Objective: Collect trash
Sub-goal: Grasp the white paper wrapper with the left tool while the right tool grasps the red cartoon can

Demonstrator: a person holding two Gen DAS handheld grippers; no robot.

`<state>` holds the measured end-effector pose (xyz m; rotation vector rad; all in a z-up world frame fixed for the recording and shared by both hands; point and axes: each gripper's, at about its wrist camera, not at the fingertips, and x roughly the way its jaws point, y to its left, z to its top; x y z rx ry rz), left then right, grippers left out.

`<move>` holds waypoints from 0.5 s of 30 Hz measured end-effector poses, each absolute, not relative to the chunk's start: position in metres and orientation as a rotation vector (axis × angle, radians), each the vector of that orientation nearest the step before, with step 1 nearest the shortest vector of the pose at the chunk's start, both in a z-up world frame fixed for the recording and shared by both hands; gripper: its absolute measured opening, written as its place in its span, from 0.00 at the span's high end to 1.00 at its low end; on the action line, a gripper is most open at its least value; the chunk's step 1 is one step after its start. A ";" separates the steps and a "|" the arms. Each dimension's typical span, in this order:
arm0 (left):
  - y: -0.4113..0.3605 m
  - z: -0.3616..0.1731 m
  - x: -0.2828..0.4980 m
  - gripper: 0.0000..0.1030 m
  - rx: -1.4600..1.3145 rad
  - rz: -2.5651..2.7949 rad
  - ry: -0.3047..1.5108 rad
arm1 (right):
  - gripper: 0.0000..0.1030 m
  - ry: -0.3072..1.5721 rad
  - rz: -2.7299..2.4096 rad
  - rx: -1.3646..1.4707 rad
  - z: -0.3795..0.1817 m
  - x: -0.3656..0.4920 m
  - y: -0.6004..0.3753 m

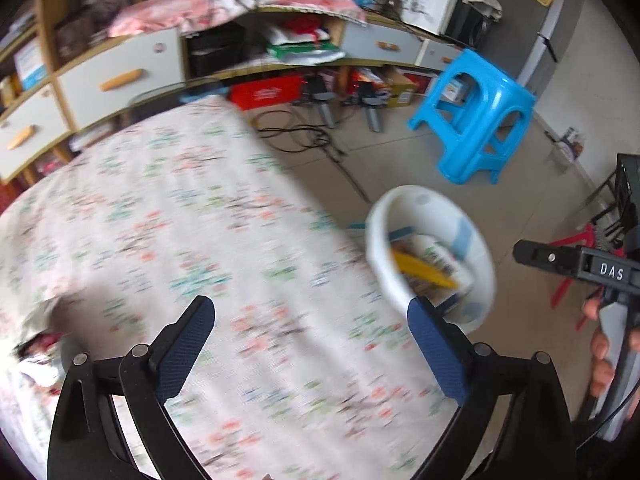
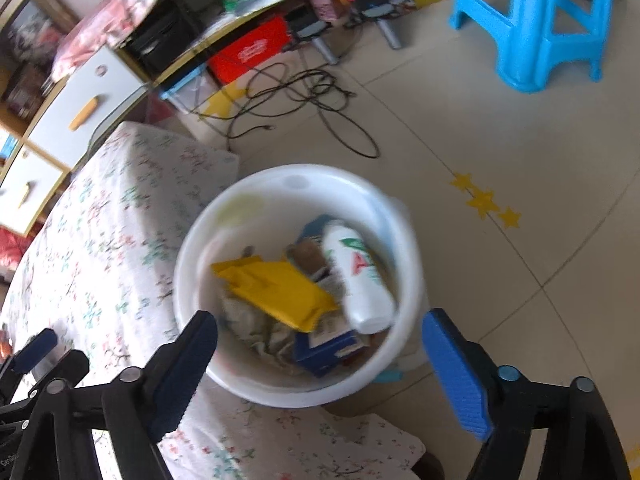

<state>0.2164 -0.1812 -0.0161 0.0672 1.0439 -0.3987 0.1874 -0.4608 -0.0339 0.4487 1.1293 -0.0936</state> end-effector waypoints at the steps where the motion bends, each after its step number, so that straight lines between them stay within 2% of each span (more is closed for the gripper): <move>1: -0.170 -0.015 0.214 0.04 0.068 -0.376 1.042 | 0.11 1.134 -0.085 0.425 -0.034 0.189 -0.452; 3: -0.144 -0.013 0.212 0.04 0.066 -0.323 1.045 | 0.06 1.143 -0.071 0.384 -0.035 0.194 -0.437; 10: -0.035 -0.009 0.210 0.04 0.021 -0.120 1.080 | 0.02 1.139 -0.030 0.252 -0.030 0.208 -0.373; 15: 0.042 -0.017 0.217 0.04 -0.130 -0.049 1.104 | 0.01 1.149 0.036 0.232 -0.029 0.218 -0.331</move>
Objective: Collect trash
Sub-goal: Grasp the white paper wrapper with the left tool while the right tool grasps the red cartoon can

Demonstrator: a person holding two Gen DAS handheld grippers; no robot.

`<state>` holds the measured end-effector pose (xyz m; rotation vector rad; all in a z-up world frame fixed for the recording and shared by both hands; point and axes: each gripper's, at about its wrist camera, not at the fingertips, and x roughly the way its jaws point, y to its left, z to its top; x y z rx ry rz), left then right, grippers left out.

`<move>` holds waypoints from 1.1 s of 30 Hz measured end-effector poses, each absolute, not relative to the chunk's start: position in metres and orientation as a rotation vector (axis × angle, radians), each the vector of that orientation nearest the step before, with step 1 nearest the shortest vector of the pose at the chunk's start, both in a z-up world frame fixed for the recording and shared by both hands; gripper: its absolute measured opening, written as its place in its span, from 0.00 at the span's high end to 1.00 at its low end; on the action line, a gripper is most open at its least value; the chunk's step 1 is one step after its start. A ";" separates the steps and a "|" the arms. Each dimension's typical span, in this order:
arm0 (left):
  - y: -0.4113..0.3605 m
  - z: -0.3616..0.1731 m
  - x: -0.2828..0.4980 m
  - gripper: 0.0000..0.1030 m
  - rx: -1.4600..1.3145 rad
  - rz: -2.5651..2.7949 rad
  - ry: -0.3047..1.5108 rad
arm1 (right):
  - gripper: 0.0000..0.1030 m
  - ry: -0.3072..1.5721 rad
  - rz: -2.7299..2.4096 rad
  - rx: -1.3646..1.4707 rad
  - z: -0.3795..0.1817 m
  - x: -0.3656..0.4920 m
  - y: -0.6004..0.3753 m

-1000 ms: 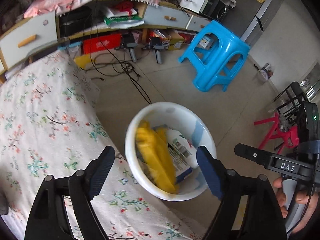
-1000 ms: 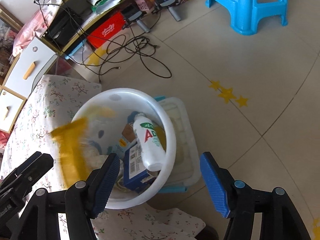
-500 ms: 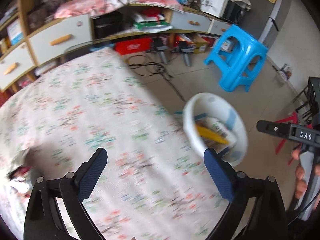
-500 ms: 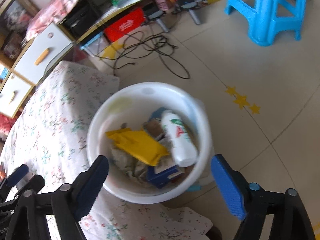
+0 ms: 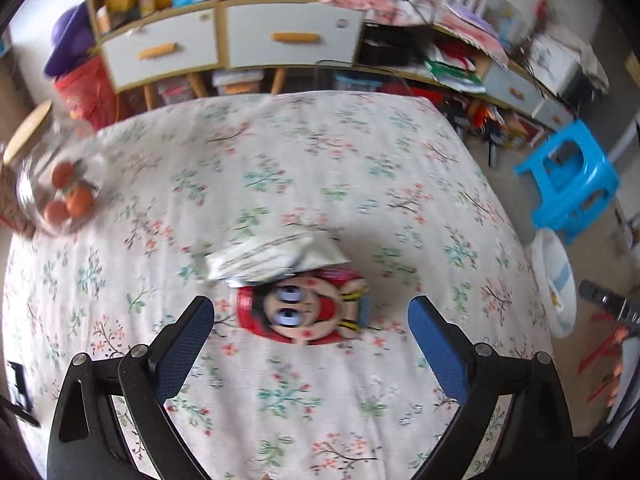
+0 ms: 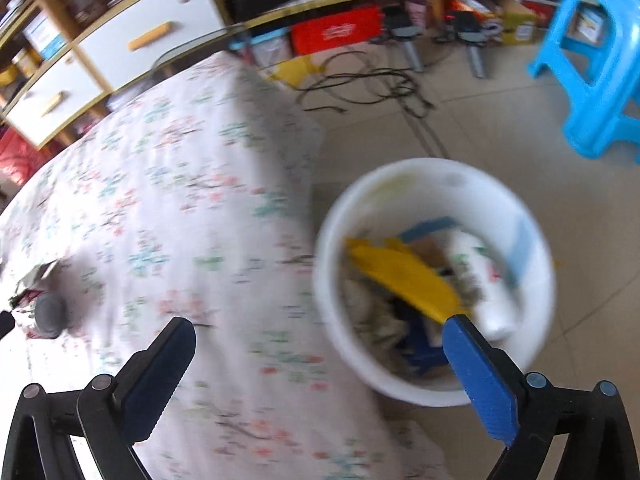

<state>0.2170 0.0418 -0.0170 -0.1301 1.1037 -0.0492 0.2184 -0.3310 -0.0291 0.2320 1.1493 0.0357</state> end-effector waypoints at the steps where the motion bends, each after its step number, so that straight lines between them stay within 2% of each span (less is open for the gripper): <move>1: 0.051 -0.020 0.218 0.04 -0.157 -0.046 1.108 | 0.01 1.151 0.042 0.229 -0.029 0.221 -0.324; 5: 0.071 -0.033 0.226 0.04 -0.203 -0.063 1.151 | 0.01 1.167 0.059 0.213 -0.034 0.231 -0.297; 19: 0.058 -0.062 0.270 0.05 -0.205 -0.067 1.176 | 0.01 1.219 0.064 0.181 -0.050 0.257 -0.247; 24: 0.070 -0.063 0.266 0.17 -0.215 -0.028 1.176 | 0.01 1.237 0.078 0.177 -0.055 0.258 -0.238; 33: 0.107 -0.058 0.252 0.31 -0.294 0.013 1.165 | 0.01 1.228 0.135 0.158 -0.050 0.253 -0.211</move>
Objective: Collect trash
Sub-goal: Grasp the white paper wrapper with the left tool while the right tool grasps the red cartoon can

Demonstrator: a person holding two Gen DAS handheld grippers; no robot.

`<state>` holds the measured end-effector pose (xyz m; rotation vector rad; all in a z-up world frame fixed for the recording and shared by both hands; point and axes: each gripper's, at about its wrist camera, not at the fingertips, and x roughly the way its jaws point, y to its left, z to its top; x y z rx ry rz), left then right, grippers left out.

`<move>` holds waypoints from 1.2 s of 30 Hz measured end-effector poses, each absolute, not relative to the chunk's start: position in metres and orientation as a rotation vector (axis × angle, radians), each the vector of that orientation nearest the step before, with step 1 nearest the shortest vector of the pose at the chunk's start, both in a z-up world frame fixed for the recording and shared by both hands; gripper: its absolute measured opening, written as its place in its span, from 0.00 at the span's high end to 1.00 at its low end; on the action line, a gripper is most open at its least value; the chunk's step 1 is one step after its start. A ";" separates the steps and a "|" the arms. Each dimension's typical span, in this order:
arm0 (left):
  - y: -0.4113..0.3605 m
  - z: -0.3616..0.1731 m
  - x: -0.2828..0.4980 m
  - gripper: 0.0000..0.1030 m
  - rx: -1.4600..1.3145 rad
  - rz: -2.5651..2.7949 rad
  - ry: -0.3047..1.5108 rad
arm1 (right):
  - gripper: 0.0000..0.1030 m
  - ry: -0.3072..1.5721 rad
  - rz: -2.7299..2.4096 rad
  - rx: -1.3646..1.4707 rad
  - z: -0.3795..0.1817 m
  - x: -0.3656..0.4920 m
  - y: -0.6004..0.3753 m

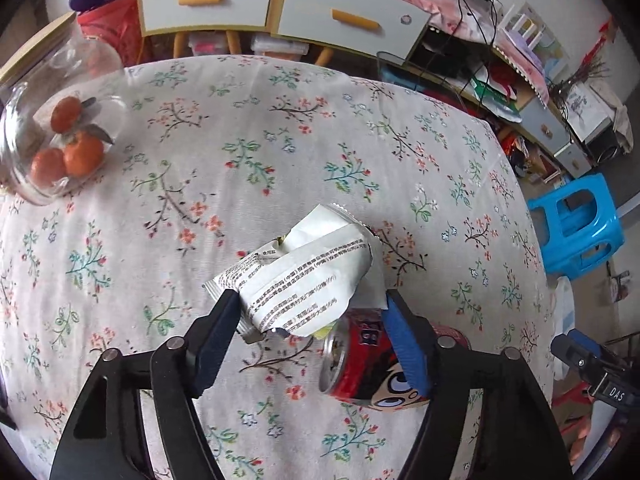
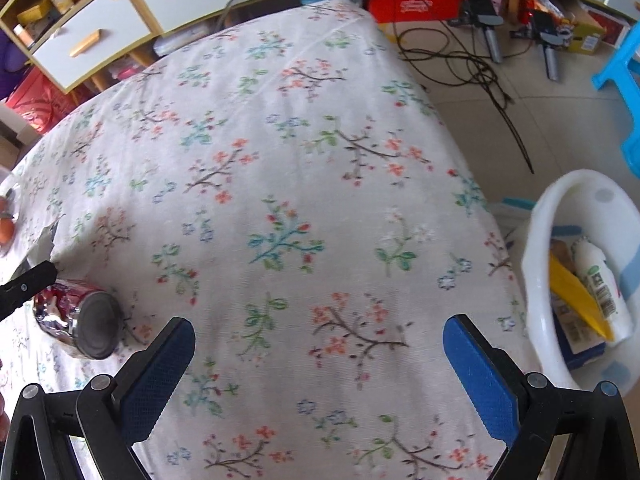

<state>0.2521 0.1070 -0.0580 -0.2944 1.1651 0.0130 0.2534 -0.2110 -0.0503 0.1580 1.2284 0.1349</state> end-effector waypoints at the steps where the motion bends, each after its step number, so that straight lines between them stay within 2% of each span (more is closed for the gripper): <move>1: 0.109 -0.057 0.251 0.32 -0.300 0.015 1.163 | 0.01 1.229 0.143 0.155 -0.050 0.253 -0.206; 18: 0.170 -0.031 0.194 0.34 -0.301 0.079 1.099 | 0.01 1.229 0.336 0.187 -0.048 0.253 -0.117; 36: 0.204 -0.040 0.139 0.34 -0.250 0.096 1.119 | 0.01 1.152 0.333 0.225 -0.073 0.240 -0.032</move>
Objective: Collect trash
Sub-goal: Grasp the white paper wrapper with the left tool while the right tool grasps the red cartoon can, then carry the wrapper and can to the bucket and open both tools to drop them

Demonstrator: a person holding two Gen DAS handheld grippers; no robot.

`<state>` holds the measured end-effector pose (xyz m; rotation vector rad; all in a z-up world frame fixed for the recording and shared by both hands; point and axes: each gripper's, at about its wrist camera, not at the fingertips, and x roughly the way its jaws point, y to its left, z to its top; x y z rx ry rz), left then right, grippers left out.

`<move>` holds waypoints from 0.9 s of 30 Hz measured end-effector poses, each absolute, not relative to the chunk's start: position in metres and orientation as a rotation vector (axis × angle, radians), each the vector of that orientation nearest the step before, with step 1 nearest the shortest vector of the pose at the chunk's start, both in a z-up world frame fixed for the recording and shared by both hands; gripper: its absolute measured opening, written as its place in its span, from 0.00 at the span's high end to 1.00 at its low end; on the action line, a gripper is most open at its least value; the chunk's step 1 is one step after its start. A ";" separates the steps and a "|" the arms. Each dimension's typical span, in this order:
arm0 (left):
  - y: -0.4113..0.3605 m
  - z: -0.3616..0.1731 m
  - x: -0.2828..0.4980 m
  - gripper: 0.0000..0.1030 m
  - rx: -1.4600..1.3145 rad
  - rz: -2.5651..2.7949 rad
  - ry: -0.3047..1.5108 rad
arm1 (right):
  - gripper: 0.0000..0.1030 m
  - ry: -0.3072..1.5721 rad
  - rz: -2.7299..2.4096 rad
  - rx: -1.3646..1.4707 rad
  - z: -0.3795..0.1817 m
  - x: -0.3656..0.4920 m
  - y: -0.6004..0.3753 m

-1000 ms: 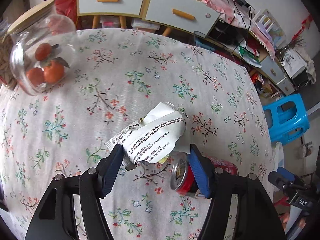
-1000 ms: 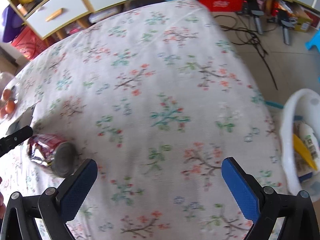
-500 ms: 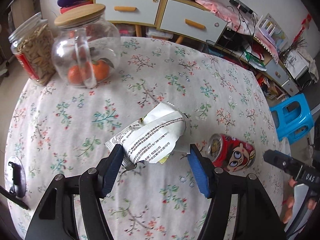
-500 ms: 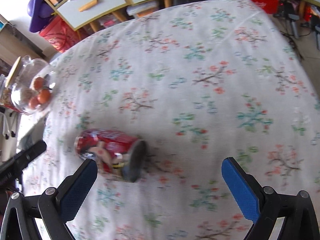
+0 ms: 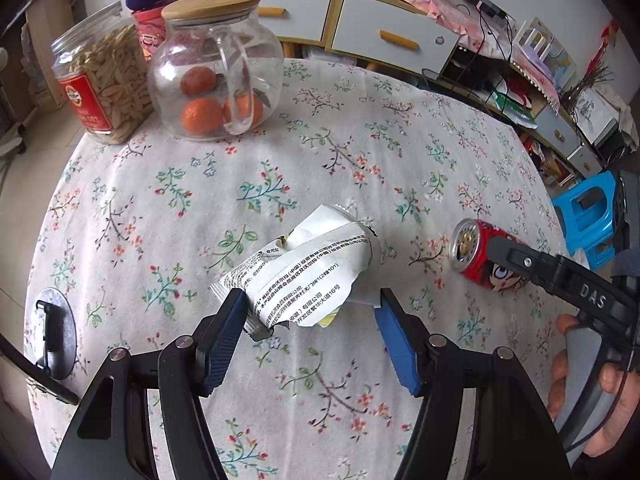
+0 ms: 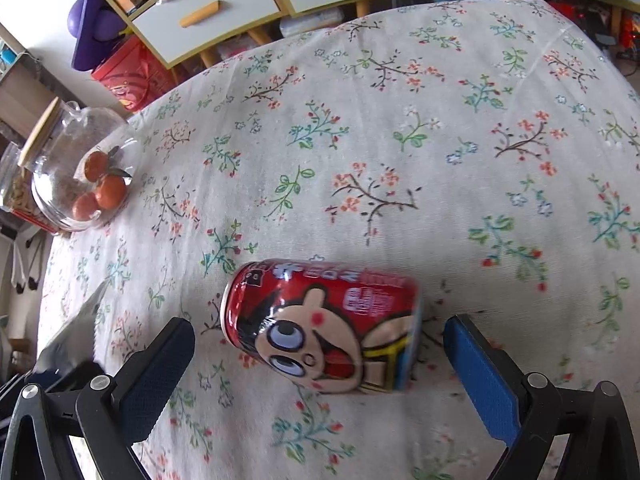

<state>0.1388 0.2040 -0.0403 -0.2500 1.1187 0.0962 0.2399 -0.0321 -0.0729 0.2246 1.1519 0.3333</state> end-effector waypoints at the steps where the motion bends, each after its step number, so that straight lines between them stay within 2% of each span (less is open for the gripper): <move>1: 0.207 -0.041 0.137 0.34 -0.250 0.101 1.121 | 0.01 1.148 0.328 0.220 -0.074 0.240 -0.030; 15: 0.223 -0.046 0.123 0.34 -0.285 0.121 1.128 | 0.01 1.137 0.248 0.147 -0.095 0.250 -0.024; 18: 0.218 -0.042 0.122 0.34 -0.279 0.108 1.121 | 0.11 1.132 0.265 0.166 -0.091 0.248 -0.029; 27: 0.194 -0.030 0.130 0.34 -0.279 0.064 1.103 | 0.12 1.138 0.278 0.173 -0.080 0.238 -0.043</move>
